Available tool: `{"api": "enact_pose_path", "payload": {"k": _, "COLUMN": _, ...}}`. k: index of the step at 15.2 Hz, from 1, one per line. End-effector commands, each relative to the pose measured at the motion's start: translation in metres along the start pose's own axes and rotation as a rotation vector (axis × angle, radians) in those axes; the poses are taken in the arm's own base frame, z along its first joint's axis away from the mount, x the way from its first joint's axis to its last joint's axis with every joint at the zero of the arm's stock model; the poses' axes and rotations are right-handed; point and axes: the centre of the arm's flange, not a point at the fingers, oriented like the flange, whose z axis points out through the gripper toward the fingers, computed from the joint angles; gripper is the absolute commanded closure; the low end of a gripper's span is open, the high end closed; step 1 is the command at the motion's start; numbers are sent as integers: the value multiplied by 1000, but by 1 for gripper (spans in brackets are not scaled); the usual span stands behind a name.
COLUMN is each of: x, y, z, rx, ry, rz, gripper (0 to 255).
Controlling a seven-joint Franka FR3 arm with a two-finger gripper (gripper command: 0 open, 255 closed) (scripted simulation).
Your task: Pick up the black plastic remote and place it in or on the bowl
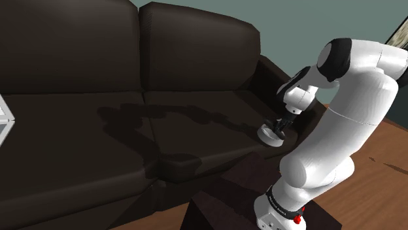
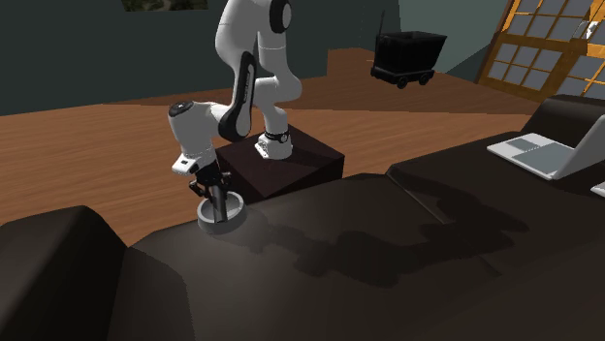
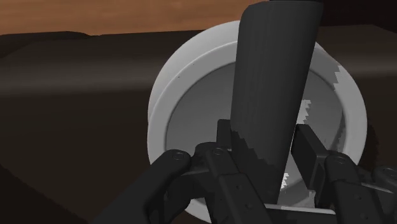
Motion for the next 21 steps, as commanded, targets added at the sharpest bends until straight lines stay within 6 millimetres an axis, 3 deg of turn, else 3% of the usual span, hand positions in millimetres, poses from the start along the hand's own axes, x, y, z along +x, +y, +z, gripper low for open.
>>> {"api": "enact_pose_path", "payload": {"k": 1, "x": 0, "y": 1, "z": 8, "rx": 0, "ry": 1, "rz": 0, "gripper": 255}}
{"api": "enact_pose_path", "payload": {"k": 8, "x": 0, "y": 1, "z": 8, "rx": 0, "ry": 1, "rz": 0, "gripper": 255}}
{"api": "enact_pose_path", "payload": {"k": 9, "x": 0, "y": 1, "z": 8, "rx": 0, "ry": 1, "rz": 0, "gripper": 0}}
{"api": "enact_pose_path", "payload": {"k": 14, "x": 0, "y": 1, "z": 8, "rx": 0, "ry": 1, "rz": 0, "gripper": 0}}
{"api": "enact_pose_path", "payload": {"k": 18, "x": 0, "y": 1, "z": -42, "rx": 0, "ry": 1, "rz": 0, "gripper": 0}}
{"api": "enact_pose_path", "payload": {"k": 21, "x": 0, "y": 1, "z": -42, "rx": 0, "ry": 1, "rz": 0, "gripper": 0}}
